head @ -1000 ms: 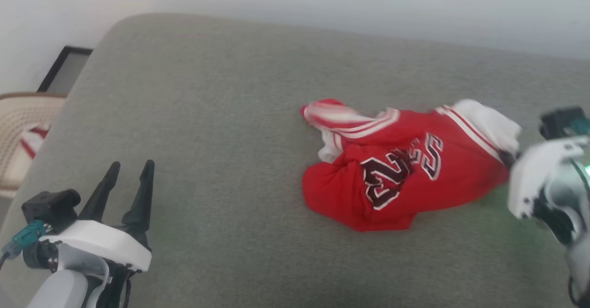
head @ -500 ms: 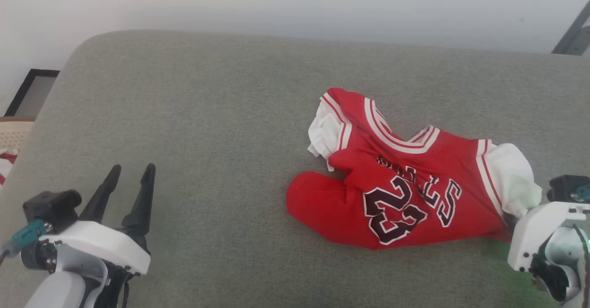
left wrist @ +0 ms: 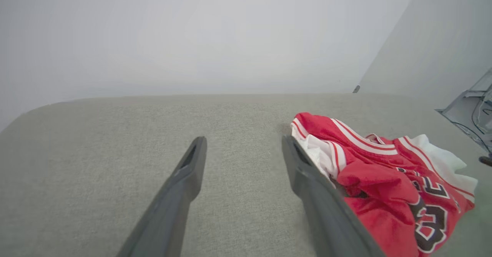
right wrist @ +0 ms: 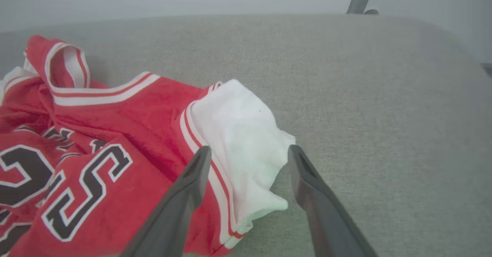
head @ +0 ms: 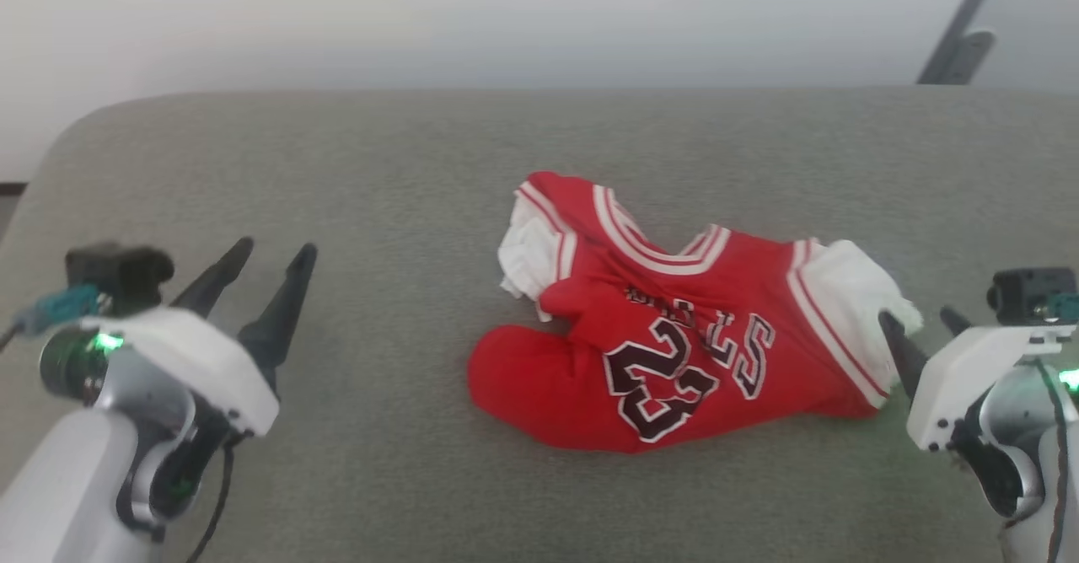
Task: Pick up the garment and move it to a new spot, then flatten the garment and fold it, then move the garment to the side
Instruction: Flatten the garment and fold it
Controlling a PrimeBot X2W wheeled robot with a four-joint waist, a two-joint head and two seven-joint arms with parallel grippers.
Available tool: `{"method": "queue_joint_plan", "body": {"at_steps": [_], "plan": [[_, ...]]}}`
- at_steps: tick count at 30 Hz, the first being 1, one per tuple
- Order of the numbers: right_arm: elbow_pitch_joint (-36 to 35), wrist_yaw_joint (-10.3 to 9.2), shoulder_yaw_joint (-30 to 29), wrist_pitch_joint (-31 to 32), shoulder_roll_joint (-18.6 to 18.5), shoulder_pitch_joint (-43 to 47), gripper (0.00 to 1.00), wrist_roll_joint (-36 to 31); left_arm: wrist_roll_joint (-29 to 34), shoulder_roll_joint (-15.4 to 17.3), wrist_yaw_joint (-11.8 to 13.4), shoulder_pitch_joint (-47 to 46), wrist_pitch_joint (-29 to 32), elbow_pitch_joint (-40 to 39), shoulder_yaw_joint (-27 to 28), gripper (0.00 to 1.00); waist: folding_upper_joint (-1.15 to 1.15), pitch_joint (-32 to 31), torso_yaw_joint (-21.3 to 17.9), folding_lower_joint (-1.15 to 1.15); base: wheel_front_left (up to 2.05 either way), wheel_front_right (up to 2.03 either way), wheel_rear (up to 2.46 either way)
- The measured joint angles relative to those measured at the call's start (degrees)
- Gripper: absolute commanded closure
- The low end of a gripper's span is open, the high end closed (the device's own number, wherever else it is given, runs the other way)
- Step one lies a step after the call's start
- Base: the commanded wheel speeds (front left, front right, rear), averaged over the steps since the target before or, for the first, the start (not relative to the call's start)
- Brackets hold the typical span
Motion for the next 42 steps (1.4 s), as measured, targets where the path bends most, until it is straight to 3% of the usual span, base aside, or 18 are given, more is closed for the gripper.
{"method": "queue_joint_plan", "body": {"at_steps": [8, 20, 33, 40, 41, 42], "plan": [[-8.10, 0.00, 1.63, -10.66, 2.49, -0.19, 0.00, -3.87, -2.05, 0.79, 0.24, -8.56, 12.40, 1.37, -2.97, 0.00, 0.00, 0.35, -5.75, 0.00, 0.00, 0.00, 0.00], [-7.59, 0.00, 2.27, -24.51, 8.48, -3.40, 0.00, -10.29, -3.03, -0.41, 0.13, -17.41, 22.83, 8.50, -6.93, 0.00, 0.00, 5.21, -13.72, 0.00, 0.00, 0.00, 0.00], [-3.48, 0.00, 3.98, -28.21, 10.35, -6.10, 0.00, -10.92, -2.87, -1.96, 3.91, -22.04, 33.41, 21.37, -10.78, 0.00, 0.00, 10.33, -18.30, 0.00, 0.00, 0.00, 0.00], [-2.42, 0.00, 3.71, -28.67, 10.48, -6.85, 0.00, -11.36, -3.43, -2.93, 4.12, -24.52, 35.87, 25.42, -11.22, 0.00, 0.00, 11.49, -18.75, 0.00, 0.00, 0.00, 0.00], [-2.35, 0.00, 3.68, -28.75, 10.49, -6.93, 0.00, -11.45, -3.65, -3.25, 4.10, -24.92, 36.29, 26.04, -11.21, 0.33, 0.00, 11.56, -18.70, 0.00, 0.00, 0.00, 0.00], [-2.27, 0.00, 3.59, -28.76, 10.54, -7.11, 0.00, -11.51, -3.76, -3.55, 3.89, -25.25, 36.41, 26.62, -11.25, 1.00, 0.00, 11.64, -18.64, 0.00, 0.00, 0.00, 0.00]]}}
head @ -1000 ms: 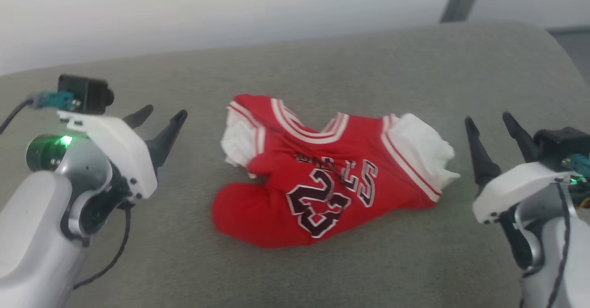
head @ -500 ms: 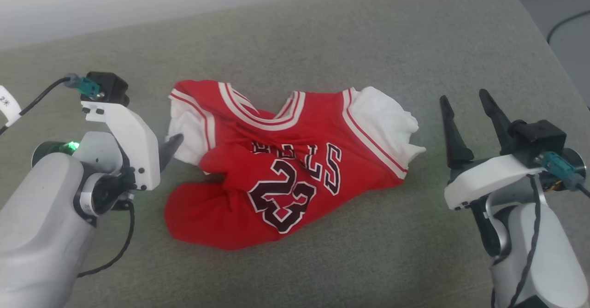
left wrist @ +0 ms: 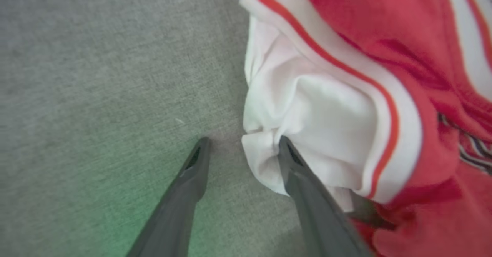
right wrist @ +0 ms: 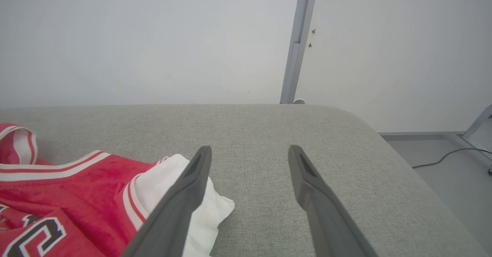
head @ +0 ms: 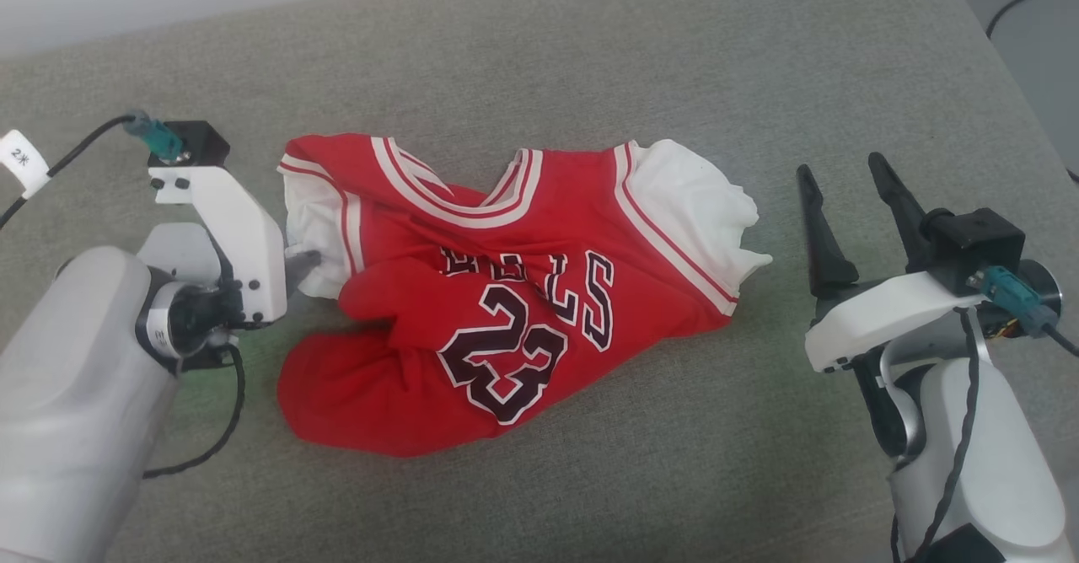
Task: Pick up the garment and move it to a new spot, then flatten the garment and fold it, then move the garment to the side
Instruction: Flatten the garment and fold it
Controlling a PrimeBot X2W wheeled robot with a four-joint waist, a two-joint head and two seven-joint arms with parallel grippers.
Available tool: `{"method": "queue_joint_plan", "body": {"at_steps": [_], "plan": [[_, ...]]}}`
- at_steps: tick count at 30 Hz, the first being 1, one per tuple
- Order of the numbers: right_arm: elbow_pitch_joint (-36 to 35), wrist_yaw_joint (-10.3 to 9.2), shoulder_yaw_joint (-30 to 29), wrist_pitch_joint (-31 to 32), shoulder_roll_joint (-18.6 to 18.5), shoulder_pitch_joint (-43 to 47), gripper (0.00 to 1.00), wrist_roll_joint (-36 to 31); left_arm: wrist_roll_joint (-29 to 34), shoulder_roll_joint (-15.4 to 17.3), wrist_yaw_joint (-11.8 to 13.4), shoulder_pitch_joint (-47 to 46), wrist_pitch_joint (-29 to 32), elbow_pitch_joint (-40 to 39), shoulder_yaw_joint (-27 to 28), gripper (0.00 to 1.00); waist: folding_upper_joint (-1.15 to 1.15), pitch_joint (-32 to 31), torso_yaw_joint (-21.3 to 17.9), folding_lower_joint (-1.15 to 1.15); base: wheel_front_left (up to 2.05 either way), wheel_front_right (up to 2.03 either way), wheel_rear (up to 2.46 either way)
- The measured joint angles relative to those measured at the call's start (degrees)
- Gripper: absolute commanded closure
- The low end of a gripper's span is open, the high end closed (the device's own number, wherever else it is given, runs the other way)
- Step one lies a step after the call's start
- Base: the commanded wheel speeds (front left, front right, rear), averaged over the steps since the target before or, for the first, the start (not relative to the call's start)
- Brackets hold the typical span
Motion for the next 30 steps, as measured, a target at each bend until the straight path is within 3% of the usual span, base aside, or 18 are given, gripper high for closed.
{"method": "queue_joint_plan", "body": {"at_steps": [8, 17, 30], "plan": [[0.12, 0.00, -2.22, -0.24, 0.08, -0.17, 0.00, -0.80, 0.76, 0.02, -1.12, -1.52, -1.76, 1.85, -0.80, 1.00, 0.00, -0.52, 2.18, 0.00, 0.00, 0.00, 0.00], [-0.08, 0.00, -4.27, 1.40, -0.04, 2.38, 0.00, -1.93, 0.65, 4.16, 0.25, 2.21, -5.32, -3.87, 1.62, 1.00, 0.00, -3.57, 7.07, 0.00, 0.00, 0.00, 0.00], [-1.78, 0.00, -4.30, 3.75, -0.54, 5.19, 0.00, -2.23, -1.89, 12.25, 7.82, 16.13, -4.79, -12.12, 6.58, 1.00, 0.00, -7.88, 11.63, 0.00, 0.00, 0.00, 0.00]]}}
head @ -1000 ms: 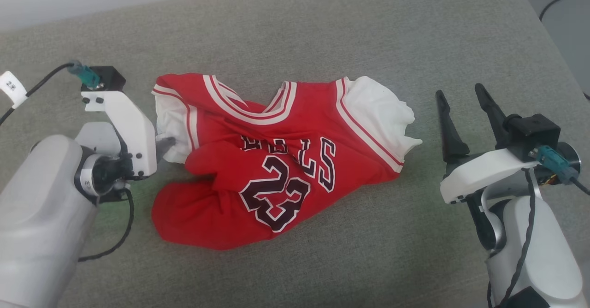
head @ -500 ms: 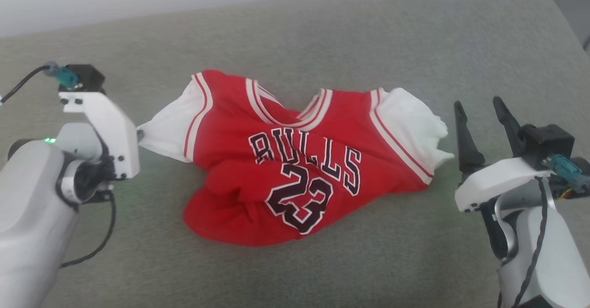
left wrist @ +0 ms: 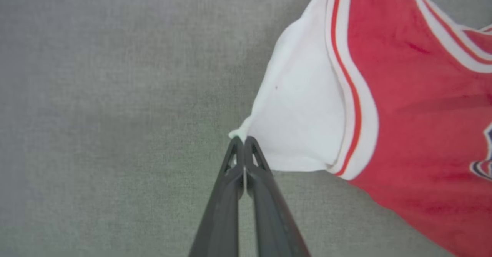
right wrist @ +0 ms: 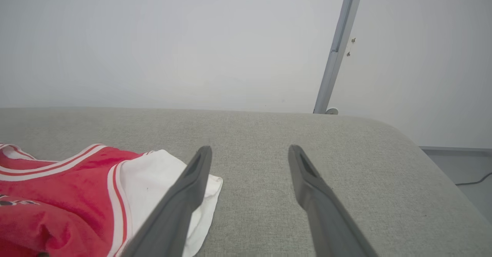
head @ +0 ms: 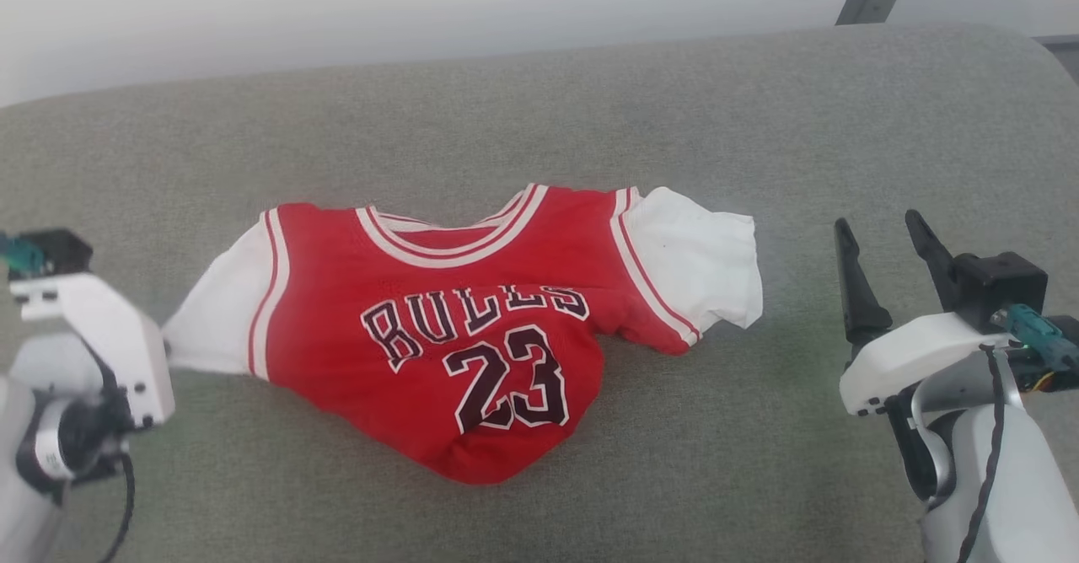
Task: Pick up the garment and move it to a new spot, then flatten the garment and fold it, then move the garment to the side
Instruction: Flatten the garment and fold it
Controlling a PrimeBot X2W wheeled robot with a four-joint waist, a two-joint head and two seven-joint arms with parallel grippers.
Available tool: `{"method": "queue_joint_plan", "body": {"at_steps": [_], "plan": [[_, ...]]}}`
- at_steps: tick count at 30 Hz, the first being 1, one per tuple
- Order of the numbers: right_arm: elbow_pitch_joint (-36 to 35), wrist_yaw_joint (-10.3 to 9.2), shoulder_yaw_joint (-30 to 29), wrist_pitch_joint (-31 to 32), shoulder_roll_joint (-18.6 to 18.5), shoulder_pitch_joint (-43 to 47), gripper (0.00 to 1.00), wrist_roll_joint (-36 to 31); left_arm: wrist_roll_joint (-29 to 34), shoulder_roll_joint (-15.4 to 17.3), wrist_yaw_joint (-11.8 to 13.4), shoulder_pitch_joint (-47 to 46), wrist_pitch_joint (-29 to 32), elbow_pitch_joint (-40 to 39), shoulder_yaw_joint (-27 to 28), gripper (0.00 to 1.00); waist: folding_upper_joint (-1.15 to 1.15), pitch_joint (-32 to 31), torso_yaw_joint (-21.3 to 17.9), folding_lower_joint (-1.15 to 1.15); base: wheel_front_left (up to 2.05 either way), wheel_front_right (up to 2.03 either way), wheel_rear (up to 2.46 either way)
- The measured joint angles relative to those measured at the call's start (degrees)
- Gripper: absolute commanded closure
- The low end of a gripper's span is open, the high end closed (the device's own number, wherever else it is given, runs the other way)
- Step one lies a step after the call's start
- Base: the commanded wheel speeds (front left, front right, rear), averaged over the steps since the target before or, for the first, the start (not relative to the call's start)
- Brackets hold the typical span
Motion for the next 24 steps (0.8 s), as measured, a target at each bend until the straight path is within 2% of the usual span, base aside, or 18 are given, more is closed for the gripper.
{"method": "queue_joint_plan", "body": {"at_steps": [7, 10, 11, 12, 17, 24], "plan": [[-0.42, 0.00, -0.12, 0.58, -0.03, 0.36, 0.00, 0.41, -3.03, -1.75, 0.42, 4.36, -1.03, 1.97, 1.32, 1.00, 0.00, 0.64, 0.36, 0.00, 0.00, 0.00, 0.00], [-0.45, 0.00, -0.05, 0.66, -0.04, 0.32, 0.00, 0.51, -4.53, -2.76, 0.02, 4.43, -1.99, 4.21, 2.08, 0.71, 0.00, 0.93, 0.35, 0.00, 0.00, 0.00, 0.00], [-0.49, 0.00, -0.03, 0.67, -0.04, 0.28, 0.00, 0.51, -4.82, -3.12, -0.22, 4.37, -2.33, 4.89, 2.31, 0.53, 0.00, 1.02, 0.35, 0.00, 0.00, 0.00, 0.00], [-0.55, 0.00, -0.05, 0.67, -0.05, 0.24, 0.00, 0.51, -4.89, -3.39, -0.62, 4.24, -2.54, 5.41, 2.27, 0.00, 0.00, 1.11, 0.35, 0.00, 0.00, 0.00, 0.00], [-0.91, 0.00, -0.14, 0.74, -0.23, 0.07, 0.00, 0.51, -5.17, -3.18, -1.55, 2.38, -2.98, 6.54, 2.92, 0.00, 0.00, 1.47, 0.47, 0.00, 0.00, 0.00, 0.00], [-1.56, 0.00, -0.27, 0.74, -0.33, 0.06, 0.00, 0.60, -4.05, -1.23, -0.54, -0.35, -2.42, 3.16, 2.90, 0.00, 0.00, 1.24, 0.75, 0.00, 0.00, 0.00, 0.00]]}}
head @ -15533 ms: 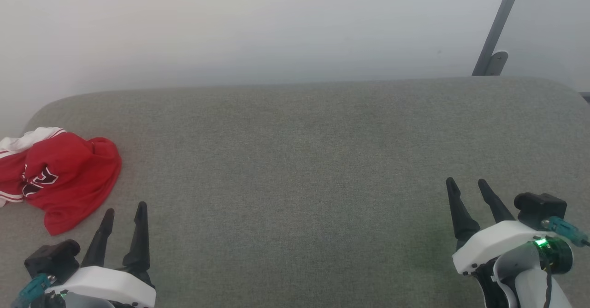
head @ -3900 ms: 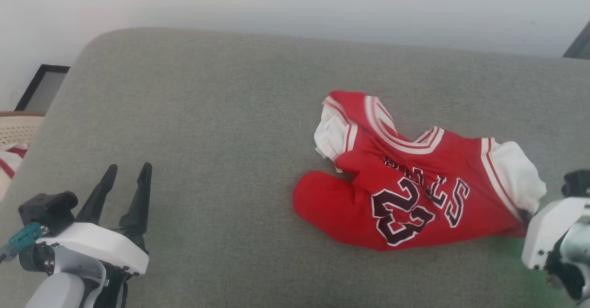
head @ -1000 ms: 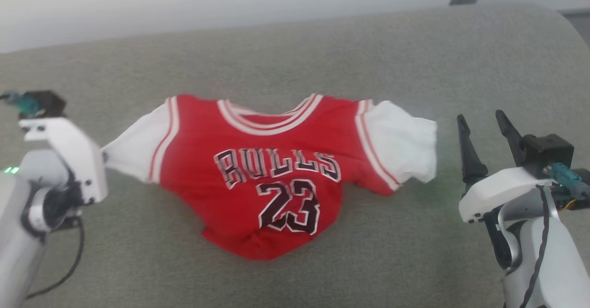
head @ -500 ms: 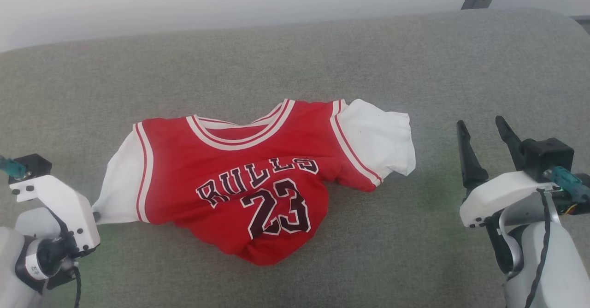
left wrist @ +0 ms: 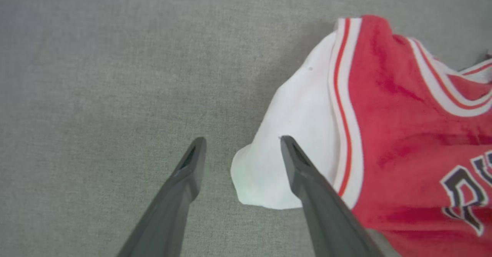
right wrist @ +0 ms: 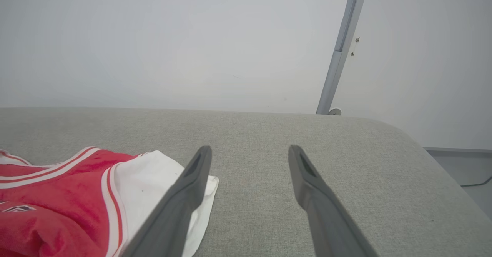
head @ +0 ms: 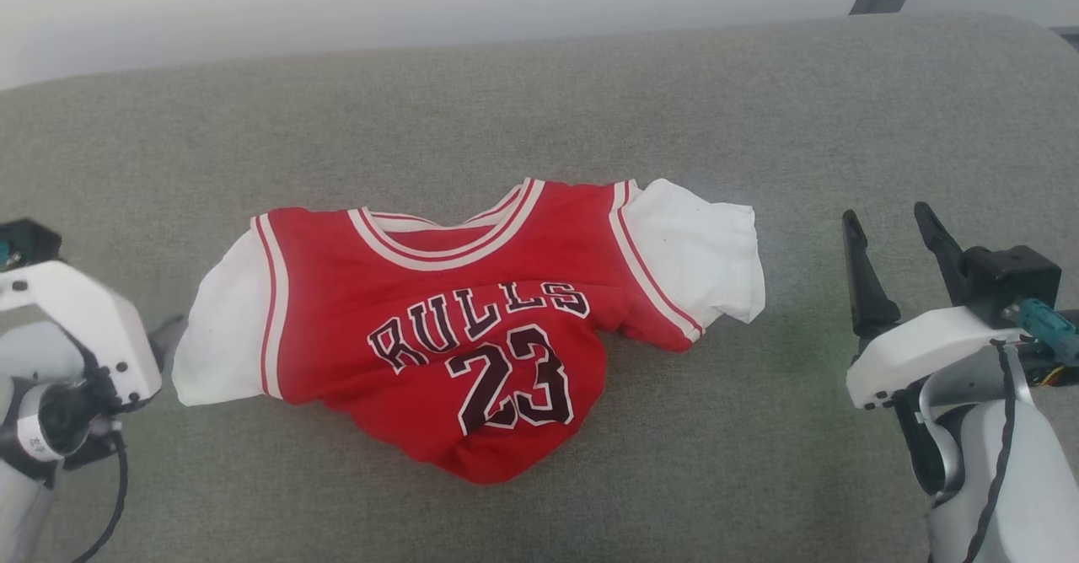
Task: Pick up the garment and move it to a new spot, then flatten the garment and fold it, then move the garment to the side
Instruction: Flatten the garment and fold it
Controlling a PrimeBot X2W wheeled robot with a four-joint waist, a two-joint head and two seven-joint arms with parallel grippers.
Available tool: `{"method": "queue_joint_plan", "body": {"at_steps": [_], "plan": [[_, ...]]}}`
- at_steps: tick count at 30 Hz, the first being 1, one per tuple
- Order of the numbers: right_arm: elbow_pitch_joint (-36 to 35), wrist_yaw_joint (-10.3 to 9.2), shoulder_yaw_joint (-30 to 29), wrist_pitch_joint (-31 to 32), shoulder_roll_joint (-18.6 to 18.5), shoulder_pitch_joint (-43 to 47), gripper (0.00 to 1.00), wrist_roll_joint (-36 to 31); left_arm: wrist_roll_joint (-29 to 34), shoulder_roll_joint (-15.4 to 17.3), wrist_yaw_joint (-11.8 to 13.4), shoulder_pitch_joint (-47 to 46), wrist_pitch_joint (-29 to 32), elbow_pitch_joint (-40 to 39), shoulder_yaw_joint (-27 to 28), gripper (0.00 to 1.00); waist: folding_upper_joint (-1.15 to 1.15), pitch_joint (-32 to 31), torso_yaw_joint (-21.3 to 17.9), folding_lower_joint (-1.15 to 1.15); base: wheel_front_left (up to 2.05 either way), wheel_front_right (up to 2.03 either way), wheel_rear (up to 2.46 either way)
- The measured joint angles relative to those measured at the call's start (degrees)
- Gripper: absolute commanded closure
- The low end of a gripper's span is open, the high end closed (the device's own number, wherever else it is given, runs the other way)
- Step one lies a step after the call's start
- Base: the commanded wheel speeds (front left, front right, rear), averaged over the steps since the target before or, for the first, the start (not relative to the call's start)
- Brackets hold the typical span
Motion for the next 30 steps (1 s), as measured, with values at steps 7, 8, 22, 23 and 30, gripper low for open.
{"method": "queue_joint_plan", "body": {"at_steps": [7, 8, 22, 23, 30], "plan": [[-0.23, 0.00, 0.22, 0.34, 0.00, 0.14, 0.00, 0.02, 2.64, -0.12, -0.08, -0.63, -1.63, -4.32, -1.67, 0.00, 0.00, -0.31, 0.66, 0.00, 0.00, 0.00, 0.00], [-0.23, 0.00, 0.27, 0.35, 0.00, 0.14, 0.00, 0.02, 2.64, -0.30, -0.03, -0.82, -1.46, -4.08, -1.88, 0.00, 0.00, -0.29, 0.71, 0.00, 0.00, 0.00, 0.00], [-0.70, 0.00, 1.53, 1.71, -0.90, -0.22, 0.00, 0.11, 1.96, -2.30, -1.02, -4.47, 3.28, 7.11, -4.50, 0.00, 0.00, 1.04, -0.44, 0.00, 0.00, 0.00, 0.00], [-0.74, 0.00, 1.55, 1.79, -1.07, -0.22, 0.00, 0.12, 1.96, -2.54, -1.22, -4.88, 3.55, 8.12, -4.61, 0.00, 0.00, 1.24, -0.55, 0.00, 0.00, 0.00, 0.00], [-1.09, 0.00, 2.81, 3.57, -1.88, -0.62, 0.00, 0.57, 2.10, -4.47, -2.56, -8.42, 4.04, 15.62, -5.60, 0.00, 0.00, 2.57, -1.03, 0.00, 0.00, 0.00, 0.00]]}}
